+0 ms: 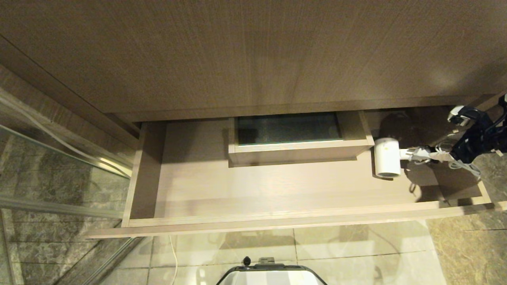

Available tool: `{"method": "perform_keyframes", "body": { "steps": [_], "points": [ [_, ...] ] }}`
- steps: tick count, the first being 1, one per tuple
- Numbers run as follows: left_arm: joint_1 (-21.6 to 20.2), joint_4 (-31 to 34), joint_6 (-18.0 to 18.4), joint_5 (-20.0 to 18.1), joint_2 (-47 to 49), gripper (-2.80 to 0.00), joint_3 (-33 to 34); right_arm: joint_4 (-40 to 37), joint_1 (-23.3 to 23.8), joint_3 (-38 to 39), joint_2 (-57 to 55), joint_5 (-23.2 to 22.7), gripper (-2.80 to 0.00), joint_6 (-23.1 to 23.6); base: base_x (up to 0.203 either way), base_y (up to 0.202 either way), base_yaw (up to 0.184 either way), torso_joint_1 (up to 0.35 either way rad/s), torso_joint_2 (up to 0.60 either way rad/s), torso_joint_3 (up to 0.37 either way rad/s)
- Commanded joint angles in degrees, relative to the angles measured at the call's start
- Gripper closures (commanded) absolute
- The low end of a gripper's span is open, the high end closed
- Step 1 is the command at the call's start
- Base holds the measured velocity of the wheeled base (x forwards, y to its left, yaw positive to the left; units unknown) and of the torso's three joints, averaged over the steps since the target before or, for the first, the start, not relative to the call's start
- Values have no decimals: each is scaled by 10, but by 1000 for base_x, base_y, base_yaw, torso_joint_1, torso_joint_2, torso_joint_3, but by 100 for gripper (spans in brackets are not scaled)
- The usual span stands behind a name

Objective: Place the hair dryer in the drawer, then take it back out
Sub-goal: Put it into the drawer

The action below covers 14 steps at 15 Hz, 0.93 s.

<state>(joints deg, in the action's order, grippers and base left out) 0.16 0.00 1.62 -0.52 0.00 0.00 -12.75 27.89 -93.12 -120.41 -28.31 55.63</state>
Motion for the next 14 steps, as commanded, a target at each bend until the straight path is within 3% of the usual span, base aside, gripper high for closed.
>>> {"method": "perform_keyframes", "body": {
  "steps": [1, 4, 14],
  "points": [
    [0, 0, 0, 0, 0, 0, 1, -4, 1, -7, -18, -2, 0, 10, 0, 0, 0, 0, 0, 0],
    [0, 0, 0, 0, 0, 0, 1, -4, 1, -12, -26, -1, 0, 37, 0, 0, 0, 0, 0, 0],
    [0, 0, 0, 0, 0, 0, 0, -18, -36, 37, -17, -28, 0, 26, 0, 0, 0, 0, 0, 0]
  ]
}}
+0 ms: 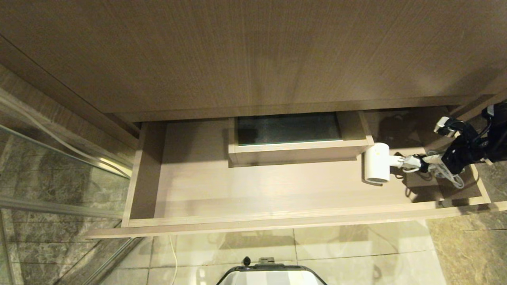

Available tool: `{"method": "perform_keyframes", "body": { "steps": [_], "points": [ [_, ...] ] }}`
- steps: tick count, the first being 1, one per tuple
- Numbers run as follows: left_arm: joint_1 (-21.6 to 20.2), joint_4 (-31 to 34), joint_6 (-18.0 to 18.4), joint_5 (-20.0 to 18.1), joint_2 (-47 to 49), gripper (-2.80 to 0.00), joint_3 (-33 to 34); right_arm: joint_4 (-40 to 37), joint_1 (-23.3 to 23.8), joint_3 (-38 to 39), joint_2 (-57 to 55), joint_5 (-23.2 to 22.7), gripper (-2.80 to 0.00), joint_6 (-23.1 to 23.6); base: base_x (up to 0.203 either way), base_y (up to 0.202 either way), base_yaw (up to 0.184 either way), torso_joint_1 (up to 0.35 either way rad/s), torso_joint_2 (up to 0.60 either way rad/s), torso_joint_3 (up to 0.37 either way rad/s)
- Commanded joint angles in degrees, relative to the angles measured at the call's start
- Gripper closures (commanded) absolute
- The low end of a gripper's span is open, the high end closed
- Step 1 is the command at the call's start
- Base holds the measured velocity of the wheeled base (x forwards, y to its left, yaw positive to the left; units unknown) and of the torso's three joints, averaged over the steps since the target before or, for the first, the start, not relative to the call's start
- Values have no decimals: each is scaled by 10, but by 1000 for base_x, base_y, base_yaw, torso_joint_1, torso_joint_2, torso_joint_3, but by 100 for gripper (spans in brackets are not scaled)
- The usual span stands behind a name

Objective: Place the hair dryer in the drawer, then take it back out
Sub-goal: Put it into the drawer, then close the drawer

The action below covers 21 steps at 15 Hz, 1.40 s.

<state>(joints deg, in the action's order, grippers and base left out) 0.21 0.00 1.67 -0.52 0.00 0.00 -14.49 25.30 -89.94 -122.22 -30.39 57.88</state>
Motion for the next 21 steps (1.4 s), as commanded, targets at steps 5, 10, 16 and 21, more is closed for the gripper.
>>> {"method": "perform_keyframes", "body": {
  "steps": [5, 10, 16, 21],
  "points": [
    [0, 0, 0, 0, 0, 0, 0, 11, -17, -6, 2, -8, -280, 4, 0, 0, 0, 0, 0, 0],
    [0, 0, 0, 0, 0, 0, 1, 0, -5, 10, 56, -8, -280, -8, 0, 0, 0, 0, 0, 0],
    [0, 0, 0, 0, 0, 0, 1, -16, -1, 104, 233, 40, 0, -168, 0, 0, 0, 0, 0, 0],
    [0, 0, 0, 0, 0, 0, 1, -21, -9, 292, 393, 109, 0, -203, 0, 0, 0, 0, 0, 0]
  ]
}}
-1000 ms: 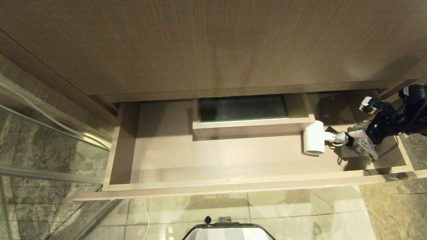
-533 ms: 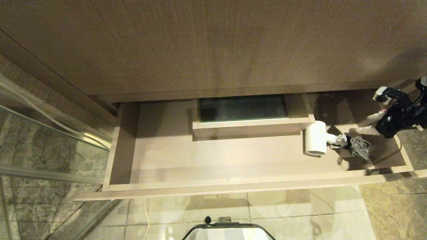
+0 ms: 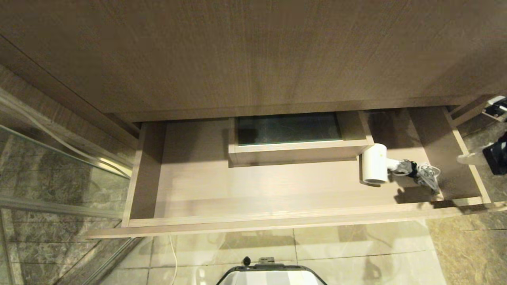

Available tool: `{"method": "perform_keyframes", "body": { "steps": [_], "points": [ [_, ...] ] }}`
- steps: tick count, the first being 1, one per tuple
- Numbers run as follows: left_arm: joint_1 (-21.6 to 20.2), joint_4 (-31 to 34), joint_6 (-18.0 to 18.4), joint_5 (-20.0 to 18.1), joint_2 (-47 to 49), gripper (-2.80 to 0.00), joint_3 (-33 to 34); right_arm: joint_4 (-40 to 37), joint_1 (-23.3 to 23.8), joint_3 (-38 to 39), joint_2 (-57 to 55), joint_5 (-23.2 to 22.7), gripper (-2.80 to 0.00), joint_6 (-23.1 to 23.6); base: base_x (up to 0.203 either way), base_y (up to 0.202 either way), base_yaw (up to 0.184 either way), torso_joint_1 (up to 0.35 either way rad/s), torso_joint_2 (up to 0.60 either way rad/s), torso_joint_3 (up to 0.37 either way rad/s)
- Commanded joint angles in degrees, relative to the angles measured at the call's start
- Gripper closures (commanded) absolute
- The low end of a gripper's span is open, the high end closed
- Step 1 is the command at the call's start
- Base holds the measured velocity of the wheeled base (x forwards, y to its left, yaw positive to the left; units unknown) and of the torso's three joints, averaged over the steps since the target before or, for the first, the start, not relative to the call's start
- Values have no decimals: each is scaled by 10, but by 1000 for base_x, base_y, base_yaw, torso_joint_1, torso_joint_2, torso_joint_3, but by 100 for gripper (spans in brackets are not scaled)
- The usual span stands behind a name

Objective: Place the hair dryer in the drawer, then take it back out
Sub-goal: Close the drawer

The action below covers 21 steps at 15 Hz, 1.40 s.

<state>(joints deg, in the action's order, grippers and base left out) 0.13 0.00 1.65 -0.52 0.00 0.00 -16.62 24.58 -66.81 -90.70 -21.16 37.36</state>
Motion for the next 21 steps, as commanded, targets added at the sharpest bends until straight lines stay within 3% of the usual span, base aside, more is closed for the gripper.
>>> {"method": "perform_keyframes", "body": {
  "steps": [1, 3, 6, 11, 18, 19, 21],
  "points": [
    [0, 0, 0, 0, 0, 0, 1, -1, -2, 99, 101, 70, 0, 7, 0, 0, 0, 0, 0, 0],
    [0, 0, 0, 0, 0, 0, 0, 0, -2, 182, 142, 193, 0, 19, 0, 0, 0, 0, 0, 0],
    [0, 0, 0, 0, 0, 0, 1, -4, -2, 282, 183, 274, 0, 23, 0, 0, 0, 0, 0, 0],
    [0, 0, 0, 0, 0, 0, 0, 7, -2, 280, 87, 278, 0, 24, 0, 0, 0, 0, 0, 0],
    [0, 0, 0, 0, 0, 0, 1, 97, -5, 200, -89, 273, 0, 26, 0, 0, 0, 0, 0, 0],
    [0, 0, 0, 0, 0, 0, 1, 107, -6, 182, -101, 265, 0, 26, 0, 0, 0, 0, 0, 0],
    [0, 0, 0, 0, 0, 0, 0, 138, -6, 163, -103, 197, 0, 25, 0, 0, 0, 0, 0, 0]
  ]
}}
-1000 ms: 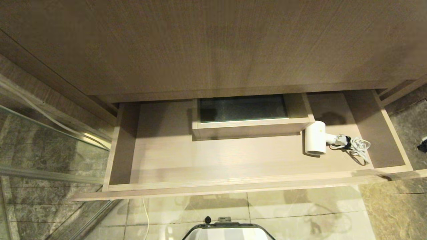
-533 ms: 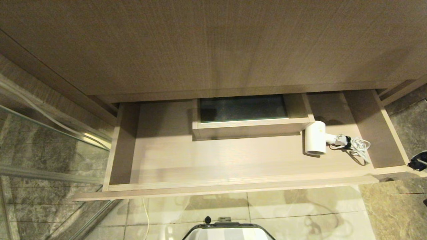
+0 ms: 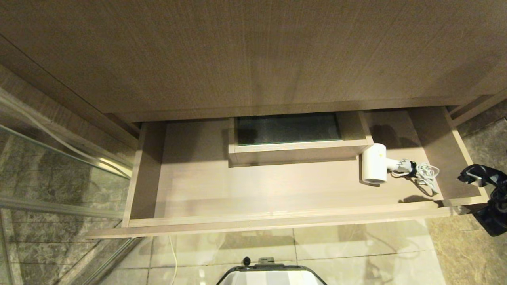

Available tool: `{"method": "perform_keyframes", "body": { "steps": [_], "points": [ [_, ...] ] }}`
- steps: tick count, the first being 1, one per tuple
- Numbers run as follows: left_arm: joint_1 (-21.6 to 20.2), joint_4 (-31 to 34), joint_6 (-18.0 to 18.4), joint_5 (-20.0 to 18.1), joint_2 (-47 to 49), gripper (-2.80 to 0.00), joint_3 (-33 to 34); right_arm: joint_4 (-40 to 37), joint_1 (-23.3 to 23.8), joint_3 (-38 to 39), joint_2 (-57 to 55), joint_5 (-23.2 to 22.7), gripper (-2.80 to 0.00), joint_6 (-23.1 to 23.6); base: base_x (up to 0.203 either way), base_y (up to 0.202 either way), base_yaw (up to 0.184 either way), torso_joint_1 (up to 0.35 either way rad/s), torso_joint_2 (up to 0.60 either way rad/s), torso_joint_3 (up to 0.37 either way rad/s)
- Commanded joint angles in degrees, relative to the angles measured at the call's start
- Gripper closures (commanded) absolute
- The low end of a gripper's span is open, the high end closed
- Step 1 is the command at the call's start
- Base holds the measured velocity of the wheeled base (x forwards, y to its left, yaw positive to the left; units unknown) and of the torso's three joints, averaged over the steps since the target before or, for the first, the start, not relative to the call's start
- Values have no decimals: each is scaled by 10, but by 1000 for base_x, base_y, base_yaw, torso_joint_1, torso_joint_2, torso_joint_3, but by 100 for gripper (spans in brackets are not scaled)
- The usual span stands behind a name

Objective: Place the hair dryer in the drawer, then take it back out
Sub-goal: Close the drawer

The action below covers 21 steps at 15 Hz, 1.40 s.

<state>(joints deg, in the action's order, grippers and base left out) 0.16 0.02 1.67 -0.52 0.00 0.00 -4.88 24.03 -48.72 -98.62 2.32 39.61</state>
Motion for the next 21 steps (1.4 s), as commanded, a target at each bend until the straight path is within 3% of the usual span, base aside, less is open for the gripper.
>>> {"method": "perform_keyframes", "body": {
  "steps": [1, 4, 6, 8, 10, 15, 17, 21],
  "points": [
    [0, 0, 0, 0, 0, 0, 1, 39, 0, -25, -17, -77, 0, 1, 0, 0, 0, 0, 0, 0],
    [0, 0, 0, 0, 0, 0, 1, 128, -1, -32, 8, -143, 0, -17, 0, 0, 0, 0, 0, 0],
    [0, 0, 0, 0, 0, 0, 1, 222, -1, -39, 13, -234, 0, -29, 0, 0, 0, 0, 0, 0],
    [0, 0, 0, 0, 0, 0, 1, 279, -6, -61, 13, -266, 0, -33, 0, 0, 0, 0, 0, 0],
    [0, 0, 0, 0, 0, 0, 0, 264, -4, -52, 30, -263, 0, -35, 0, 0, 0, 0, 0, 0],
    [0, 0, 0, 0, 0, 0, 1, 127, 22, 30, 143, -238, 0, -26, 0, 0, 0, 0, 0, 0],
    [0, 0, 0, 0, 0, 0, 1, 114, 21, 56, 187, -210, 0, -26, 0, 0, 0, 0, 0, 0],
    [0, 0, 0, 0, 0, 0, 1, 111, 21, 103, 254, -204, 0, -27, 0, 0, 0, 0, 0, 0]
  ]
}}
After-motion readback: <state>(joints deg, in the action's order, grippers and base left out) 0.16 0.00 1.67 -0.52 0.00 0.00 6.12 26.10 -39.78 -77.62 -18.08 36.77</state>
